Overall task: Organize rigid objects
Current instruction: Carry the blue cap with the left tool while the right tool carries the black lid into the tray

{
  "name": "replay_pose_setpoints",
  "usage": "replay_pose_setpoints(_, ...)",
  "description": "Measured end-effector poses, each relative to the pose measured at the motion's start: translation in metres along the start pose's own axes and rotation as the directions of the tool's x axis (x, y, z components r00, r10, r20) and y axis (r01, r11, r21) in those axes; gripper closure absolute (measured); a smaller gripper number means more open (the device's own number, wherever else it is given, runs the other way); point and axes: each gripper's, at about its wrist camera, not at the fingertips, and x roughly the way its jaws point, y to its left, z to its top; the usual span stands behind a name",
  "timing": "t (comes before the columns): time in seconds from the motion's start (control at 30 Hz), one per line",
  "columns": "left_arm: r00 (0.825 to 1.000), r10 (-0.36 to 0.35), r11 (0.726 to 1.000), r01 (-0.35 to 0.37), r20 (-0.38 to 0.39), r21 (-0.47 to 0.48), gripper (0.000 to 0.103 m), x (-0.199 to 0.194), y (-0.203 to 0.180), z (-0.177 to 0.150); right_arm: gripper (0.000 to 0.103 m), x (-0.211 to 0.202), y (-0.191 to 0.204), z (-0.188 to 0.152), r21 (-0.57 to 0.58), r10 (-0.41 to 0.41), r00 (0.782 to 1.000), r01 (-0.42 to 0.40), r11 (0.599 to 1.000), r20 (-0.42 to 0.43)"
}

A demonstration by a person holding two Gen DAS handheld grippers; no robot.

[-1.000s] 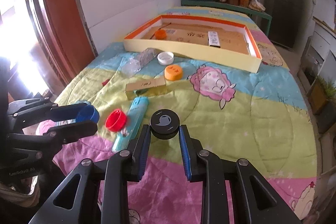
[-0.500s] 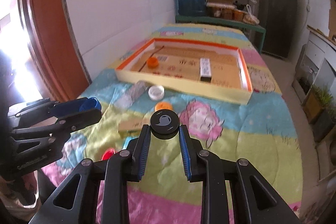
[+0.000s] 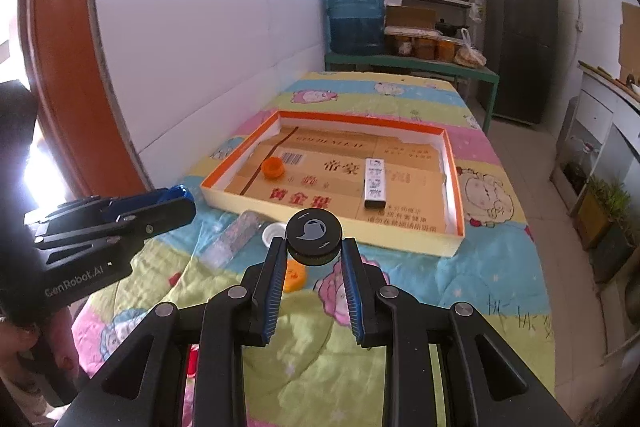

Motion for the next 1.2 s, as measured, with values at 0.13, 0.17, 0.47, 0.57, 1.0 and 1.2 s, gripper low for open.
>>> replay_pose_setpoints(0.13,1.0,-0.003,1.0,0.003,0.01,0.006,0.072,0.006,-0.004,0.013,0.075,0.004,-0.007,0.01,0.002,-0.007,1.0,0.007,1.0,0.013)
replay_pose_setpoints(0.17,1.0,-0.001,1.0,0.001,0.013,0.01,0.072,0.009,-0.005,0.017,0.075,0.004,-0.008,0.011,0.001,-0.01,1.0,0.01,1.0,0.016)
replay_pose_setpoints(0.47,1.0,-0.005,1.0,0.005,0.004,0.021,0.072,0.039,-0.012,0.053,0.075,0.02,-0.035,0.039,0.017,-0.049,0.998,0.048,0.999,0.028)
replay_pose_setpoints(0.57,1.0,-0.006,1.0,0.006,-0.019,0.009,0.072,0.055,-0.011,0.064,0.075,0.027,-0.046,0.047,0.026,-0.065,0.998,0.064,0.998,0.024)
replay_pose_setpoints(1.0,0.995,0.035,0.999,-0.038,-0.095,-0.032,0.072,0.119,0.0,0.087,0.075,0.083,-0.1,0.071,0.084,-0.076,0.996,0.08,0.993,-0.054)
replay_pose_setpoints(1.2,0.988,0.052,0.997,-0.059,-0.144,-0.047,0.072,0.147,0.006,0.082,0.075,0.109,-0.118,0.073,0.108,-0.06,0.993,0.072,0.992,-0.103)
